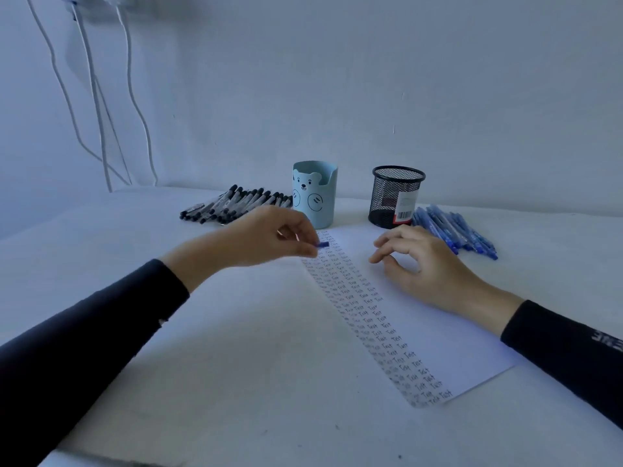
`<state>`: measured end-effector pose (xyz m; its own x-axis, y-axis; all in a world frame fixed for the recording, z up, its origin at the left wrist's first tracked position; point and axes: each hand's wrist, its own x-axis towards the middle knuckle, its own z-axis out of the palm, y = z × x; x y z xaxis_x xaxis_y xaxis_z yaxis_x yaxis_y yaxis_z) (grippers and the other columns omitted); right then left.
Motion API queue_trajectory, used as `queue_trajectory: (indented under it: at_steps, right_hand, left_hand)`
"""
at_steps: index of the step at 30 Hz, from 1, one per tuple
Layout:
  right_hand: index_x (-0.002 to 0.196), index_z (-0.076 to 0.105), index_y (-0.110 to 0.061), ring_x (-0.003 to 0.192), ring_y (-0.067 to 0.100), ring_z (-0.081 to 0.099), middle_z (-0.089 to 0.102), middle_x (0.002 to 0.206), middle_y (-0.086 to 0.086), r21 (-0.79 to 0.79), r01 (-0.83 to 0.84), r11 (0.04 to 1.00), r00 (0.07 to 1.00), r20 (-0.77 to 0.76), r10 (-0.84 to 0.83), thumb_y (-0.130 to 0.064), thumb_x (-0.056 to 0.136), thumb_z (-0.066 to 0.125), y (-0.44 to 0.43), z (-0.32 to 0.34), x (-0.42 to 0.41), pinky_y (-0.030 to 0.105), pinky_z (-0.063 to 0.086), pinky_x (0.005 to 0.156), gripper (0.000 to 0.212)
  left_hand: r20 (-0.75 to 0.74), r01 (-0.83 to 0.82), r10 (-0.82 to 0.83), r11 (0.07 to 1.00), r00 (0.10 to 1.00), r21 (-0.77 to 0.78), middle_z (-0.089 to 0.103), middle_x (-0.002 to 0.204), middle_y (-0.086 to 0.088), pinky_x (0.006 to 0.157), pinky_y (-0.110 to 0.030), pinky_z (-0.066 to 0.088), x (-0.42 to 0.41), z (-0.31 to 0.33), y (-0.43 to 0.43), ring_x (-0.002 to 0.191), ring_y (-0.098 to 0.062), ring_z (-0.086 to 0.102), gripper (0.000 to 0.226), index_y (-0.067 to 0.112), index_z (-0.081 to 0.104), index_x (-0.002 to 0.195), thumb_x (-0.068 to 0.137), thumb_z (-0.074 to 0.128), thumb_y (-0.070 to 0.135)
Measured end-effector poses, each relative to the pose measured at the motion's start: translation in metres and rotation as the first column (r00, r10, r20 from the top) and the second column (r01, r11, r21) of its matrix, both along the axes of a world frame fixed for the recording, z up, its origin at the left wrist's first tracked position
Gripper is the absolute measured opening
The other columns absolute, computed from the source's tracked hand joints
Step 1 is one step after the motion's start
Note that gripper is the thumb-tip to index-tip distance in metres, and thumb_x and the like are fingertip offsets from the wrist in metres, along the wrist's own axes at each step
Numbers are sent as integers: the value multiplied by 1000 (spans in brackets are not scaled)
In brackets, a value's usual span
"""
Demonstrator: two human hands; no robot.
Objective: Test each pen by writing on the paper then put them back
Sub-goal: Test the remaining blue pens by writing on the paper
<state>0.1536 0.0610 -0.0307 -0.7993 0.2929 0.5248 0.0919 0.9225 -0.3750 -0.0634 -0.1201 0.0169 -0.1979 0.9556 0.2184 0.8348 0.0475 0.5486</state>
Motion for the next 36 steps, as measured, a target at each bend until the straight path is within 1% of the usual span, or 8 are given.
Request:
queue_trajectory:
  at_steps: [5,10,13,16,22,26,31,36]
  right_hand:
    - [97,75,-20,111,9,54,62,108,-7,-53,26,998,1000,-3,-26,-11,92,63,-3,6,2,4,30,93,16]
    - [119,70,-35,112,6,41,54,112,-17,3,44,999,968,249,-43,-69,78,54,-14,10,4,20,32,94,56]
    - [104,77,-30,101,12,47,57,100,-12,45,-7,999,983,184,-2,-51,82,69,-14,9,1,26,38,88,31]
    - [93,75,-20,86,9,55,65,98,-5,-235,-12,972,994,106,38,-30,81,78,-6,21,5,24,43,82,15]
    - [96,61,-16,97,23,69,73,108,11,-852,-229,471,967,-256,6,-19,96,57,5,52,16,37,55,87,5]
    - [110,61,-32,62,18,51,52,74,-1,-949,-303,89,949,-309,-63,-41,97,53,4,57,17,30,49,64,18]
    - [102,65,-17,62,18,12,16,64,-5,-947,-284,-152,959,-284,-21,-77,77,51,-3,63,19,29,16,61,66]
    - [86,57,-13,57,18,14,15,59,-5,-927,-314,-207,944,-328,35,-65,77,42,-8,62,19,29,20,60,54]
  left_hand:
    - [-107,85,-67,981,992,175,62,105,18,76,-6,43,35,-25,24,95,5,55,38,26,66,116,81,71,40]
    - [-78,-31,45,985,996,172,63,98,23,80,-13,49,6,-16,14,93,5,60,38,31,65,106,77,57,53]
    - [-70,-75,85,988,994,136,65,97,21,80,-15,48,-2,-19,13,92,6,61,38,28,67,104,78,56,53]
    - [-100,-72,86,988,991,136,66,101,15,81,-17,49,-2,-22,14,94,5,60,33,23,68,109,85,60,44]
    - [-229,-10,21,999,973,50,62,114,12,85,-6,39,2,-25,12,104,-4,57,29,28,64,118,91,60,37]
    - [-213,69,-82,995,974,-67,51,131,22,101,-15,35,9,-28,11,119,3,48,52,36,60,125,80,54,62]
    - [-222,88,-118,986,968,-142,43,135,29,98,-4,25,11,-31,12,122,11,41,61,45,55,127,73,53,74]
    - [-201,97,-124,986,972,-139,46,136,28,96,0,22,10,-31,12,123,11,41,61,45,56,126,73,53,76]
